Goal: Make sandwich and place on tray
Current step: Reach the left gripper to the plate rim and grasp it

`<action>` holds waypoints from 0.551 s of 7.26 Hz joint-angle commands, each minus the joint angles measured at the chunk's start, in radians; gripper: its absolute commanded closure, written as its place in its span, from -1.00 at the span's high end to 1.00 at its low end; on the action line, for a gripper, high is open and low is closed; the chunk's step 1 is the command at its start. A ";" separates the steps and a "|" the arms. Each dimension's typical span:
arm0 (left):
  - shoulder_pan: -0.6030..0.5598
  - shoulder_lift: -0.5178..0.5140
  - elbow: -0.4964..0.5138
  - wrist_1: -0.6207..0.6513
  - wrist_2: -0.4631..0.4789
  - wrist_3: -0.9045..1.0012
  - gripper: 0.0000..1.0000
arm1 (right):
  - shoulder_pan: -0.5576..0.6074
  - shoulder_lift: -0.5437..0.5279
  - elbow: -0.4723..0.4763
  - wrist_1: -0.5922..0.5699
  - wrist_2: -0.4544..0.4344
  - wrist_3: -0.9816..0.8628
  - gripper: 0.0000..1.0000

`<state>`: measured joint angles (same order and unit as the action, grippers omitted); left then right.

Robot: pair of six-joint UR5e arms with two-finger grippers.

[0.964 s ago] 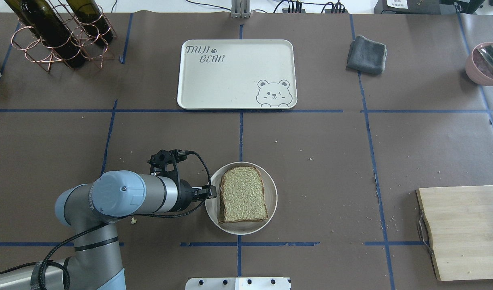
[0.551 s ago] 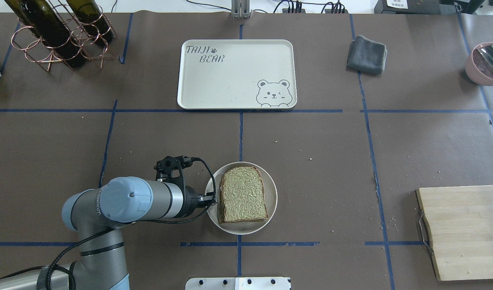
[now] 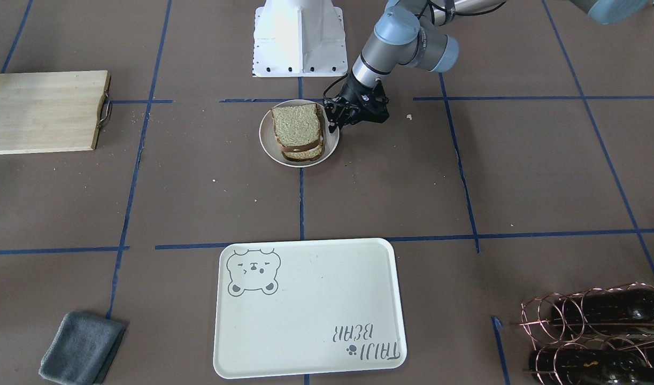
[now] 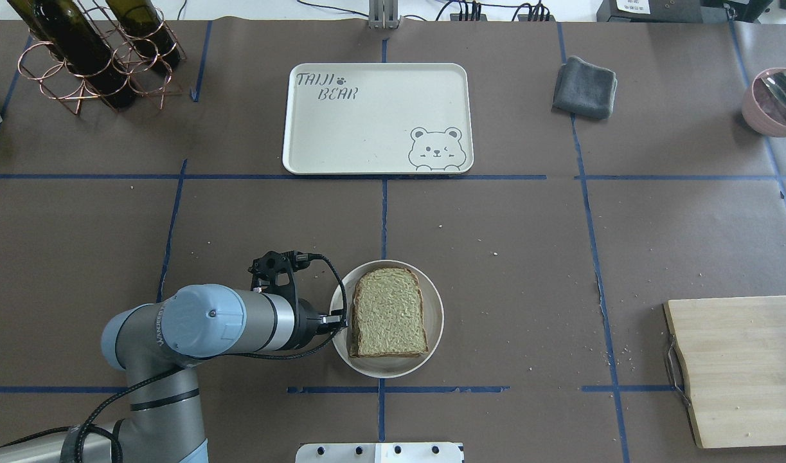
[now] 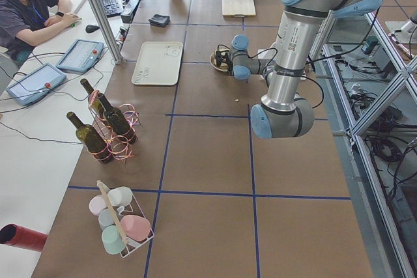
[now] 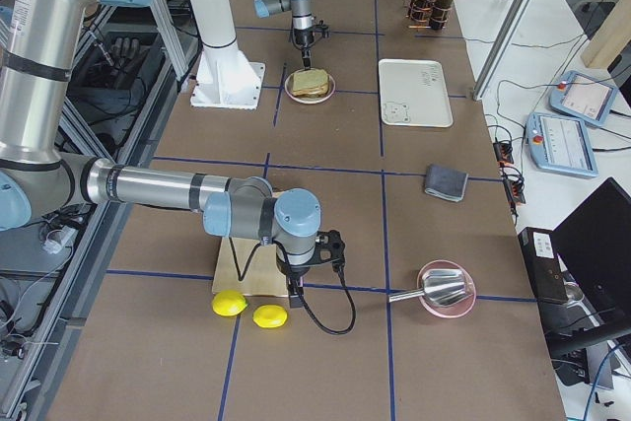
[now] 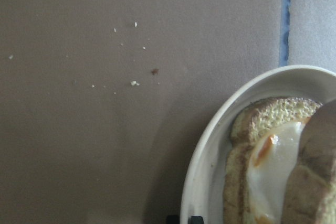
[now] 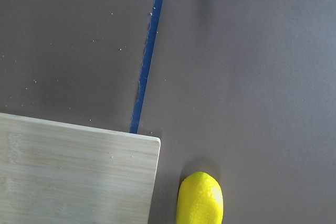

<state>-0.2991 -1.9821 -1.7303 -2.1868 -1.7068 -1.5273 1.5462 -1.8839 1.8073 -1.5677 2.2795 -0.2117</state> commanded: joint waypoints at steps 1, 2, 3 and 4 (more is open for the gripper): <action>-0.011 -0.015 -0.012 0.001 -0.013 0.010 -1.00 | 0.000 0.000 -0.009 0.000 0.000 -0.001 1.00; -0.038 -0.024 -0.018 0.004 -0.019 0.013 -1.00 | 0.000 0.000 -0.011 0.000 -0.002 -0.002 1.00; -0.104 -0.043 -0.017 0.007 -0.109 0.016 -1.00 | 0.000 0.000 -0.020 0.000 -0.002 -0.002 1.00; -0.167 -0.055 -0.015 0.007 -0.163 0.042 -1.00 | 0.000 0.000 -0.023 0.002 -0.002 -0.003 1.00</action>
<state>-0.3931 -2.0202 -1.7462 -2.1813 -1.7980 -1.5065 1.5462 -1.8837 1.7898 -1.5674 2.2781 -0.2135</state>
